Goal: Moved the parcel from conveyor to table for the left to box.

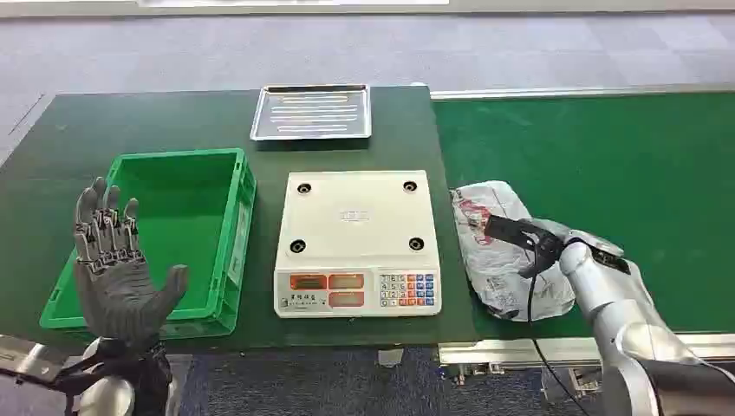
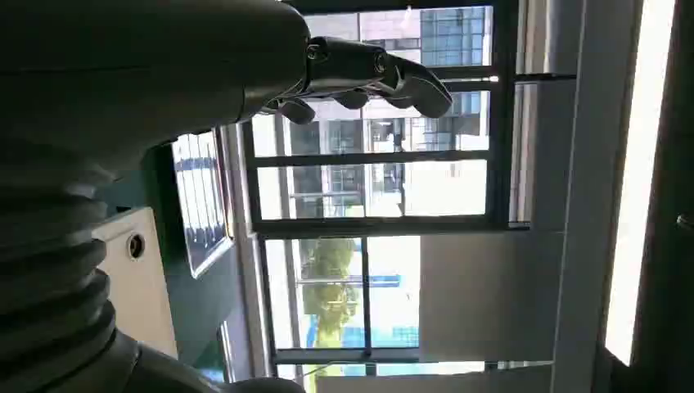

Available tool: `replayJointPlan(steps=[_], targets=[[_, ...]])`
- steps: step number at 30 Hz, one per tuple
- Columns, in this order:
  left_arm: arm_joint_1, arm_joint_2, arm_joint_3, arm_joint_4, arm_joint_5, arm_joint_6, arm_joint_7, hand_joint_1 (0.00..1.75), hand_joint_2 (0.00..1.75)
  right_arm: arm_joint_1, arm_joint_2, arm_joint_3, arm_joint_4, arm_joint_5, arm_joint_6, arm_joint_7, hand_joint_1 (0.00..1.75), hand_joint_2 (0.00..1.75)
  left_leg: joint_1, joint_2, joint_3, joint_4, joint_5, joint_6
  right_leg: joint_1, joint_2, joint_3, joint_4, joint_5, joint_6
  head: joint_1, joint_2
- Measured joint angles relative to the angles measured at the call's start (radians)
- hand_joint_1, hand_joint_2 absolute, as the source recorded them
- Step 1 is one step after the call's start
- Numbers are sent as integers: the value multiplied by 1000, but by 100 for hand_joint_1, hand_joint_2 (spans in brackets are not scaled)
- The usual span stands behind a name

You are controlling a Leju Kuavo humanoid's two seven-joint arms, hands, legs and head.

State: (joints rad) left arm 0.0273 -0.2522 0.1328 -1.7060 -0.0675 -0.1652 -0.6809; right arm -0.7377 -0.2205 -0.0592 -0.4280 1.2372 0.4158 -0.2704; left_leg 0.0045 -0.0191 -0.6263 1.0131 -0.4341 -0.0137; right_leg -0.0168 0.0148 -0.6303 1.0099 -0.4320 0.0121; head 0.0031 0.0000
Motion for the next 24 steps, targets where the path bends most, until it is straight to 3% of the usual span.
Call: replayJointPlan(steps=[5, 12, 24], targets=[[0, 2, 0, -8, -1, 3, 2, 0, 175, 26, 10, 70, -14, -21, 14, -44, 0, 175, 0, 0, 0, 0, 0, 0, 0, 0, 0, 0, 0, 0, 0, 0], [-1, 8, 0, -11, 3, 31, 2, 0, 175, 28, 27, 157, -19, -47, 18, -29, 0, 175, 0, 0, 0, 0, 0, 0, 0, 0, 0, 0, 0, 0, 0, 0], [-2, 13, 0, -11, 6, 32, 1, 0, 175, 29, 37, 204, -19, -55, 14, -22, 0, 175, 0, 0, 0, 0, 0, 0, 0, 0, 0, 0, 0, 0, 0, 0]])
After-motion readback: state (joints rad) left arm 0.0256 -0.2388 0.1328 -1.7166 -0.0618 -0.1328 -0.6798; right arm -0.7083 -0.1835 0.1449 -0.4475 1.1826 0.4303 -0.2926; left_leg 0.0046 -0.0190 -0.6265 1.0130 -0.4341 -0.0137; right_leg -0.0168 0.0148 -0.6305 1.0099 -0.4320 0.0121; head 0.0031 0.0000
